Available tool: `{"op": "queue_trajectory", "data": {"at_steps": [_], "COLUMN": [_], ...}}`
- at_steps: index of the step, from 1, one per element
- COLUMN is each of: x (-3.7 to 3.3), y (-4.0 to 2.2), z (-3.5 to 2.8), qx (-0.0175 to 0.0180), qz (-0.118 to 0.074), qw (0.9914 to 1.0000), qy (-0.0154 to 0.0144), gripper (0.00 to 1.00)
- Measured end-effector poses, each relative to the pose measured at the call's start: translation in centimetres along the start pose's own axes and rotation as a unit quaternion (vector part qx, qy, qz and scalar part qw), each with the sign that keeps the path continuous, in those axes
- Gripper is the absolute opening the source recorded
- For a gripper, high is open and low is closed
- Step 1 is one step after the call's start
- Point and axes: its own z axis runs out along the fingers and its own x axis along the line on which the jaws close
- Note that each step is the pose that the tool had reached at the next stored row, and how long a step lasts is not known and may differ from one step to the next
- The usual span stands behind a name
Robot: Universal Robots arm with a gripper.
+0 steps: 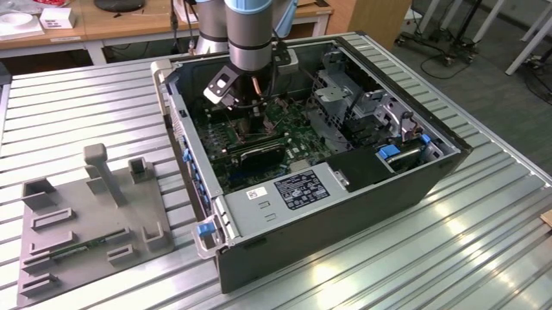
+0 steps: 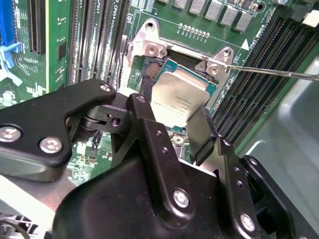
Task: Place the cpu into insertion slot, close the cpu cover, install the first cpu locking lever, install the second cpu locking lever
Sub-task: 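Place the cpu into insertion slot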
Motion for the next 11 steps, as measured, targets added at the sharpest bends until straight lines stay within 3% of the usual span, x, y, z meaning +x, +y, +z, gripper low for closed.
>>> {"op": "queue_trajectory", "data": {"at_steps": [11], "x": [0.0], "y": [0.0], "z": [0.03], "qx": [-0.0001], "qz": [0.001], "qw": [1.0], "qy": [0.0003], "gripper": [0.55]}}
